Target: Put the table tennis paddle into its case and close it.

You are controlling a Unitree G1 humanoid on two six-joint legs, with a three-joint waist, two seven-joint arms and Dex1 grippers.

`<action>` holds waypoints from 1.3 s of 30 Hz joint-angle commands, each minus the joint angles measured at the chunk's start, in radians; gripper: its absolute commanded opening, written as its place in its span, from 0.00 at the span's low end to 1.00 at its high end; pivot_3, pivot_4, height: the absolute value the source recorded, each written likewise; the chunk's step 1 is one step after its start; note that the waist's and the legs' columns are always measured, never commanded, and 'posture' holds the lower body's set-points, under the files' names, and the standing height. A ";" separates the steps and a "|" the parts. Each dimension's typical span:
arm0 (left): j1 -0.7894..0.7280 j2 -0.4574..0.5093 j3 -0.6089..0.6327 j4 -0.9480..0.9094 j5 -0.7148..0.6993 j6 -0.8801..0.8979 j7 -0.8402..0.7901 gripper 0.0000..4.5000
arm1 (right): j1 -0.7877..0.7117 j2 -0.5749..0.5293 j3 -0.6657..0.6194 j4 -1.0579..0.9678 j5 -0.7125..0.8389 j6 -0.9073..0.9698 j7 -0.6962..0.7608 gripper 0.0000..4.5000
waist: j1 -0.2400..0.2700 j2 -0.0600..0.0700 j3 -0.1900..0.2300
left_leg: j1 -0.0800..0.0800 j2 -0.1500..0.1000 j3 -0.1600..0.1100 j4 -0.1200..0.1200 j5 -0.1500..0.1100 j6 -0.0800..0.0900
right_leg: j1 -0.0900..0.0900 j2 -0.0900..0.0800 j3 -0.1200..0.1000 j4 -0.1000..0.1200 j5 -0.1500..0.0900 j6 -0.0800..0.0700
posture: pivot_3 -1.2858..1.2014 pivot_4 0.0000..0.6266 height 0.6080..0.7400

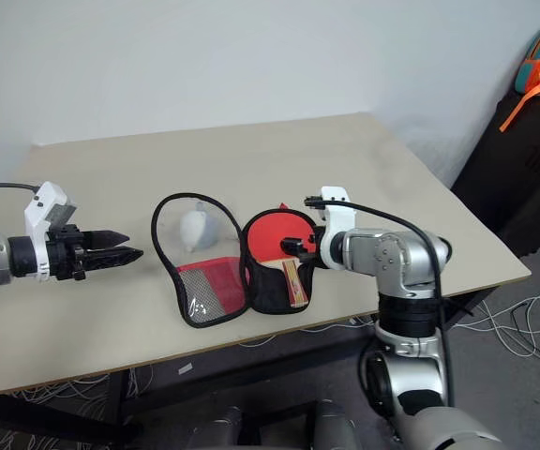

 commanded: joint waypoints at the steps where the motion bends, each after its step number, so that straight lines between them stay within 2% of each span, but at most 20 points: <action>1: -0.032 0.024 0.018 0.030 0.019 -0.025 -0.011 0.64 | -0.039 -0.066 0.025 0.006 0.025 -0.071 0.069 0.99 | 0.000 0.000 0.000 | 0.000 0.000 0.000 0.000 0.000 0.000 | 0.000 0.000 0.000 0.000 0.000 0.000 | 0.52 0.00 0.88; 8: -0.047 0.054 0.033 0.153 0.049 -0.058 -0.033 0.64 | -0.080 -0.085 0.002 0.154 -0.047 -0.232 0.023 0.99 | 0.002 0.000 0.000 | 0.000 0.001 0.001 0.000 0.000 0.000 | 0.000 0.000 0.000 0.000 0.000 0.000 | 0.52 0.00 0.88; 12: -0.066 0.008 -0.016 0.214 0.081 -0.079 -0.018 0.35 | -0.087 -0.092 0.011 0.184 -0.061 -0.307 0.029 1.00 | 0.003 0.000 0.000 | 0.000 0.000 0.000 0.001 0.000 0.001 | 0.000 0.000 0.000 0.000 0.000 0.000 | 0.52 0.00 0.88; 16: -0.113 -0.052 -0.122 0.300 0.189 -0.159 0.010 0.03 | -0.088 -0.125 0.037 0.200 -0.068 -0.378 0.068 1.00 | 0.006 0.000 0.000 | 0.000 0.000 0.000 0.001 0.000 0.001 | 0.001 0.000 0.000 0.001 0.000 0.000 | 0.52 0.00 0.88; 21: -0.229 -0.180 -0.236 0.441 0.286 -0.250 0.008 0.03 | -0.099 -0.187 0.042 0.240 -0.089 -0.486 0.104 1.00 | 0.006 -0.002 -0.001 | 0.000 -0.001 0.000 0.002 0.001 0.002 | 0.001 -0.001 -0.001 0.000 0.000 0.000 | 0.52 0.00 0.88; 27: -0.302 -0.307 -0.311 0.450 0.298 -0.259 -0.077 0.03 | -0.103 -0.187 -0.043 0.238 -0.062 -0.577 0.088 1.00 | 0.005 -0.002 -0.001 | -0.001 -0.001 0.001 0.002 0.001 0.002 | 0.001 0.000 0.000 0.001 0.000 0.000 | 0.52 0.00 0.88; 32: -0.341 -0.396 -0.303 0.377 0.236 -0.188 -0.134 0.03 | -0.092 -0.154 -0.133 0.185 -0.010 -0.623 0.057 1.00 | 0.005 -0.002 -0.001 | -0.001 -0.001 0.001 0.002 0.003 0.005 | 0.001 0.000 0.000 0.001 0.000 0.000 | 0.52 0.00 0.88; 39: -0.405 -0.541 -0.286 0.366 0.189 -0.114 -0.089 0.03 | -0.071 -0.096 -0.209 0.143 0.025 -0.652 -0.025 1.00 | 0.007 -0.002 -0.001 | -0.001 -0.001 -0.001 0.004 0.003 0.008 | 0.003 -0.001 0.000 0.001 0.000 0.000 | 0.52 0.00 0.88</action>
